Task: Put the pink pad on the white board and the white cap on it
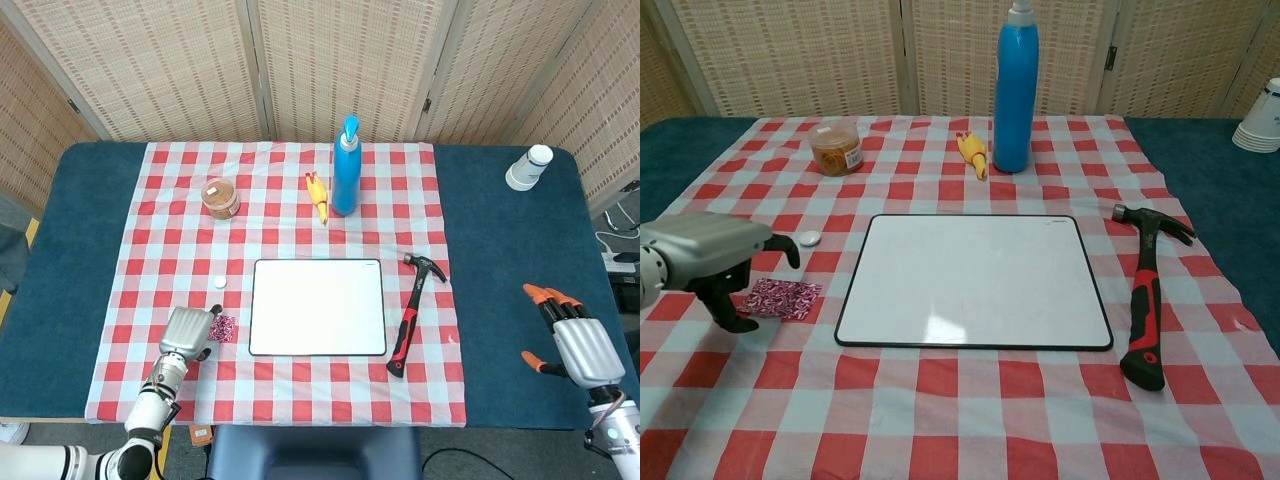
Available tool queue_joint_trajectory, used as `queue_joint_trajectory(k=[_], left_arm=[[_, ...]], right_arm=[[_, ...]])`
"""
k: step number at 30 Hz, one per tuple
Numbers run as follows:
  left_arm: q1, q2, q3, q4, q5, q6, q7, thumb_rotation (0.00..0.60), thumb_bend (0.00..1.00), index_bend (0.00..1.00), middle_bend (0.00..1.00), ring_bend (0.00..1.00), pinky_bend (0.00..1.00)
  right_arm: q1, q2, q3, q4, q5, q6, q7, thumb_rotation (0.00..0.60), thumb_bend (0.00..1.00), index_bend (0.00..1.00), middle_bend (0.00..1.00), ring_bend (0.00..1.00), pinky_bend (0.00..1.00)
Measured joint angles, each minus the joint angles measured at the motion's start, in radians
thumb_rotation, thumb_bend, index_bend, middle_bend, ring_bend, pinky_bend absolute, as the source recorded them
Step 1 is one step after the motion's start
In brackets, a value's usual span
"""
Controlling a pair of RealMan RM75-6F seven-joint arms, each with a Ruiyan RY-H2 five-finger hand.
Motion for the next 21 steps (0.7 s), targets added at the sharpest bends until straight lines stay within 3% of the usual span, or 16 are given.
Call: queue_joint_trajectory(k=[21], left_arm=[[-0.032, -0.033, 0.009, 0.059, -0.048, -0.003, -0.001, 0.6, 0.25, 0.25, 1.0, 1.0, 1.0]], right_arm=[[0.001, 0.0, 0.003, 0.001, 0.006, -0.004, -0.001, 0.6, 0.13, 0.0, 0.12, 0.09, 0.18]])
